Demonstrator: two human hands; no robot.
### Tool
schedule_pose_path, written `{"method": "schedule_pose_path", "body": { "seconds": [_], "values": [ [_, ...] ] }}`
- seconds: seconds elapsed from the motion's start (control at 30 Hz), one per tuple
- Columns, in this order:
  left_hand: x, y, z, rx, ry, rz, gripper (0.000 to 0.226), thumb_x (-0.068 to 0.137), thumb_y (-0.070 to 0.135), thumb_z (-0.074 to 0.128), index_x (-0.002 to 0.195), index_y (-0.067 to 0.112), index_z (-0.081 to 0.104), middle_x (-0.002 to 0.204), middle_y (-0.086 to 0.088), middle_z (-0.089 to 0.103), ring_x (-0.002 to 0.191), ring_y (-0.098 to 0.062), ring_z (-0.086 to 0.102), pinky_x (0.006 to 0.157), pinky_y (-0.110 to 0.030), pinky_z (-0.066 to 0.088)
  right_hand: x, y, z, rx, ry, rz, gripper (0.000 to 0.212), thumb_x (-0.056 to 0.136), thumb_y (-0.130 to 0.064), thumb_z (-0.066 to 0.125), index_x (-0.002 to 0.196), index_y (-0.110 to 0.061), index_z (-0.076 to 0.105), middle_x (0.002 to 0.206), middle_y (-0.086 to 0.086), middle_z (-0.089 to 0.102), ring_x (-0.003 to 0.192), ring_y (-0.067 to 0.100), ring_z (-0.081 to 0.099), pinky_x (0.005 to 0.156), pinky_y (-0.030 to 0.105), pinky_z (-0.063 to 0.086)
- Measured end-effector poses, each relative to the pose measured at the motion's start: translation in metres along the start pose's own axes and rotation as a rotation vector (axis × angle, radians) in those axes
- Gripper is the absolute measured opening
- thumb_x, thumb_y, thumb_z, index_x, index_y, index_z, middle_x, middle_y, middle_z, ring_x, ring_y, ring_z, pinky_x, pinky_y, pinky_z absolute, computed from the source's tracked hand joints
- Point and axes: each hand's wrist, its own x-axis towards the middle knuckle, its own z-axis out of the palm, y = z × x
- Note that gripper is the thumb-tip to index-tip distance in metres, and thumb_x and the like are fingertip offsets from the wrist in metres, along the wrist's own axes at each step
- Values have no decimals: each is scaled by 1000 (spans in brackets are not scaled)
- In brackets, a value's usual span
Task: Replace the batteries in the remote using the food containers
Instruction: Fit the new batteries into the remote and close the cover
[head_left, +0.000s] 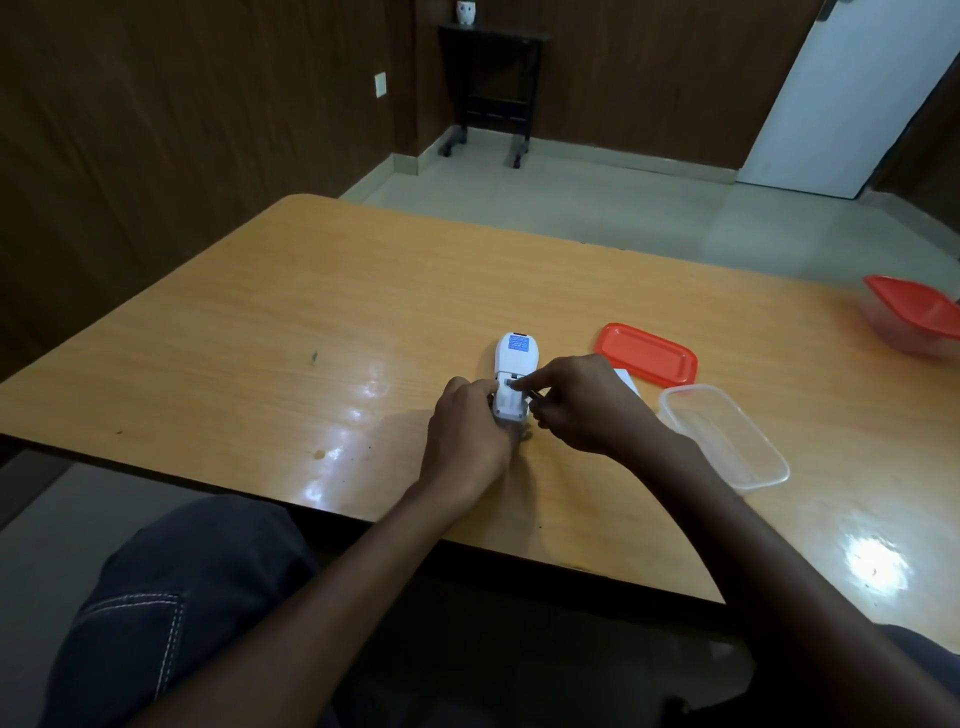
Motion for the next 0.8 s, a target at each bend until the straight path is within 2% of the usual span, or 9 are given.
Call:
{"method": "schedule_pose_path", "body": {
  "seconds": [0.1, 0.23, 0.33, 0.4, 0.43, 0.5, 0.6, 0.7, 0.8],
  "values": [
    [-1, 0, 0, -1, 2, 1, 48, 81, 26, 78, 127, 21, 66, 109, -2, 57, 100, -24, 63, 78, -28, 44, 0, 0, 3, -14, 106, -18, 27, 88, -5, 65, 112, -11, 76, 101, 6, 80, 89, 26, 74, 83, 35, 56],
    [-1, 0, 0, -4, 11, 5, 45, 79, 24, 78, 124, 22, 68, 104, -1, 55, 88, -18, 57, 74, -27, 43, 1, -4, 6, -65, 192, -5, 15, 81, -15, 72, 91, -10, 82, 79, 9, 78, 71, 28, 70, 67, 37, 56],
    [-1, -1, 0, -6, 7, 5, 46, 80, 20, 78, 125, 22, 68, 105, 0, 55, 86, -14, 52, 73, -25, 40, 1, -7, 9, -129, 237, -21, 16, 79, -17, 71, 69, -6, 75, 53, 10, 58, 50, 28, 48, 52, 34, 42],
    [-1, -1, 0, -11, 4, -2, 42, 80, 19, 76, 122, 20, 70, 107, -1, 58, 89, -18, 57, 71, -26, 39, 3, -8, 12, -133, 240, -26, 22, 78, -17, 70, 59, -7, 67, 48, 7, 45, 48, 27, 40, 50, 34, 37],
    [0, -2, 1, -8, 4, -5, 39, 81, 20, 75, 120, 20, 71, 108, -3, 59, 91, -20, 60, 70, -26, 39, 4, -9, 14, -125, 219, -19, 22, 79, -19, 70, 61, -7, 69, 49, 9, 51, 50, 29, 45, 51, 36, 42],
    [0, -2, 2, 4, 7, -12, 33, 83, 22, 71, 116, 19, 71, 106, -4, 59, 93, -23, 62, 69, -27, 39, 6, -11, 18, -98, 174, 7, 21, 82, -25, 71, 73, -8, 78, 65, 14, 70, 64, 31, 62, 62, 40, 53],
    [0, -3, 2, 20, 13, -9, 33, 86, 23, 68, 118, 18, 70, 108, -5, 58, 98, -25, 62, 72, -27, 39, 8, -14, 18, -34, 158, 59, 26, 85, -36, 76, 91, -11, 82, 84, 13, 78, 83, 29, 68, 74, 41, 54],
    [-1, -2, 1, 23, 9, -3, 39, 89, 23, 67, 127, 17, 66, 114, -5, 57, 106, -24, 61, 76, -26, 39, 8, -13, 18, 67, 164, 95, 23, 85, -35, 77, 90, -13, 83, 78, 10, 77, 69, 23, 64, 72, 41, 55],
    [-2, -1, 0, 26, 9, 6, 35, 91, 27, 64, 125, 20, 67, 106, -2, 55, 102, -23, 61, 73, -26, 39, 8, -8, 17, 138, 146, 134, 20, 88, -31, 76, 94, -14, 83, 76, 10, 76, 59, 17, 54, 68, 41, 56]
  ]
}}
